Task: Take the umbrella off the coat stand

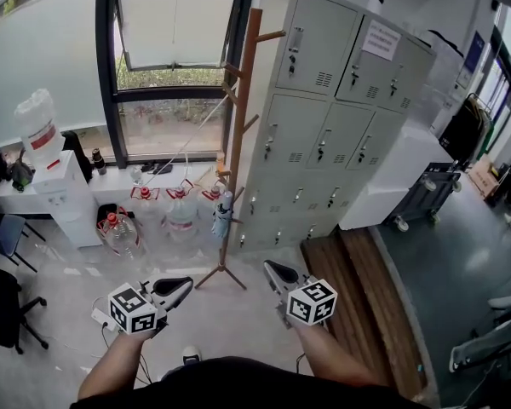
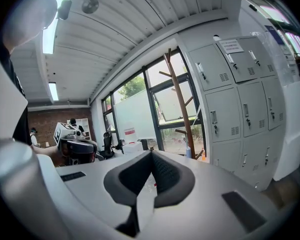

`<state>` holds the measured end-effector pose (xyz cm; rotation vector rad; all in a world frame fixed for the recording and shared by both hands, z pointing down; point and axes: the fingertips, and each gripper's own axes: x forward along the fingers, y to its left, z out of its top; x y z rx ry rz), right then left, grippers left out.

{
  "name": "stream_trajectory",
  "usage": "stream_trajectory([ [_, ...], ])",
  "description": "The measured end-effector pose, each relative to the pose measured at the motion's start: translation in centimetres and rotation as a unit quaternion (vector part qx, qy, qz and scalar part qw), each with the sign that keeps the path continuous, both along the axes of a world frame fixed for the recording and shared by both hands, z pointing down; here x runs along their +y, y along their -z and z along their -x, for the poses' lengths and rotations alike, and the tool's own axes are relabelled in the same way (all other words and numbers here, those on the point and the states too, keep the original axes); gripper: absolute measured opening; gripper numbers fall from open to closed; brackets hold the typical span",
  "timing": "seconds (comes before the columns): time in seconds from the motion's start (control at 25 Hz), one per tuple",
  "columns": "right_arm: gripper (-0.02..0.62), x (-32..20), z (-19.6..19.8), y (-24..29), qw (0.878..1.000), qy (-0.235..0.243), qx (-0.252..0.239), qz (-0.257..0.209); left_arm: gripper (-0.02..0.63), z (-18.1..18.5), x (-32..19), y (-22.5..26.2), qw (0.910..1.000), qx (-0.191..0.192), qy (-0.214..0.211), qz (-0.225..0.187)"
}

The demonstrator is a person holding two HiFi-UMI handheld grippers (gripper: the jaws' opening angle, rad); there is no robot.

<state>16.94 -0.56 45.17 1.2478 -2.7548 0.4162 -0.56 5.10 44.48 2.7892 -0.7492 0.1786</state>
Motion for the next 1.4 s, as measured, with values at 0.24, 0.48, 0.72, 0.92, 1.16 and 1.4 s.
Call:
stream_trajectory([
  [0.24,0.014,-2.9,1.6,1.0,1.0,-0.02,0.003,-0.004,0.021,2.6,-3.8,0.9,0.9999,0.009,-0.009,-0.009],
  [0.48,0.014,-5.5,4.0,1.1,0.999,-0.035,0.005,-0.001,0.021,6.2,-6.9,0.7,0.9998,0.018,-0.009,-0.003],
  [0.72,0.014,-8.0,5.9,0.9,0.998,-0.055,0.001,0.006,0.021,9.3,-9.9,0.7,0.9997,0.022,-0.013,-0.004],
  [0.92,0.014,-9.9,6.7,0.7,0.997,-0.08,-0.011,0.009,0.021,12.1,-12.0,0.2,0.9994,0.03,-0.015,0.001],
  [1.16,0.014,-11.5,8.8,-0.8,0.995,-0.093,-0.02,0.014,0.021,14.1,-13.8,-0.7,0.9992,0.032,-0.023,0.006],
  [1.4,0.014,-12.6,9.8,-1.6,0.994,-0.106,-0.035,0.015,0.021,16.4,-15.2,-0.8,0.9996,0.022,-0.02,0.005],
])
